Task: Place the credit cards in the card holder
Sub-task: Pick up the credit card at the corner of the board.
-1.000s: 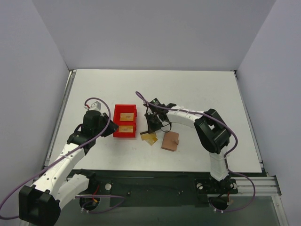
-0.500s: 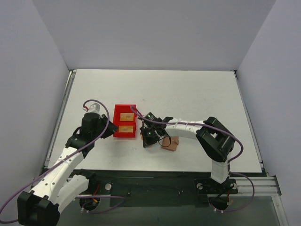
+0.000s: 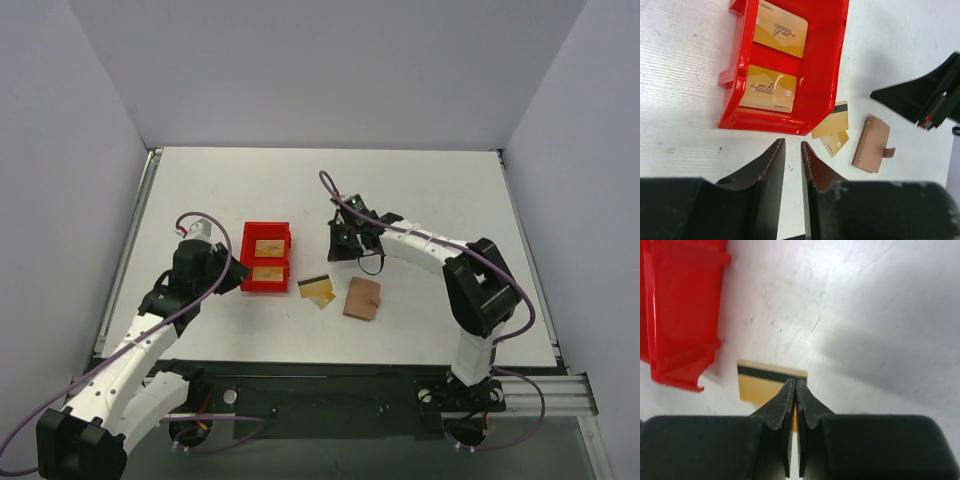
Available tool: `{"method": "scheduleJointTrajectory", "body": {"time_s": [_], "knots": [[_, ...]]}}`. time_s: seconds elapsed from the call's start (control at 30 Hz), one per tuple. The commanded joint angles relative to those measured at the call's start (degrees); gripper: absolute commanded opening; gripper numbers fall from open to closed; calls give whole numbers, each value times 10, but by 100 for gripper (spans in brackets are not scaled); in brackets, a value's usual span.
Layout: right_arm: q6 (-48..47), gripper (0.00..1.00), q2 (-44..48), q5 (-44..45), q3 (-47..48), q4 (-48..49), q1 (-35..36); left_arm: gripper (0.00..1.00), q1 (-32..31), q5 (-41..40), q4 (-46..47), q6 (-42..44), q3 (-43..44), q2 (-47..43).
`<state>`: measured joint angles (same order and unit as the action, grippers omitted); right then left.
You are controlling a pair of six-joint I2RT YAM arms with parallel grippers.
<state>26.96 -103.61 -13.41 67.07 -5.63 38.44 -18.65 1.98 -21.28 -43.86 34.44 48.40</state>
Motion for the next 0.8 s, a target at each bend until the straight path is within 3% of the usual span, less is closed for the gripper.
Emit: {"method": "scheduleJointTrajectory", "body": {"time_s": [0.0, 0.27, 0.77], "knots": [[-30, 0, -45, 2, 58, -37, -23, 29, -2, -1, 19, -2, 8, 1], [-43, 1, -107, -12, 90, -57, -23, 29, -2, -1, 20, -1, 10, 8], [-43, 2, -104, -29, 45, -63, 7, 29, -2, 0, 24, -2, 8, 12]]}}
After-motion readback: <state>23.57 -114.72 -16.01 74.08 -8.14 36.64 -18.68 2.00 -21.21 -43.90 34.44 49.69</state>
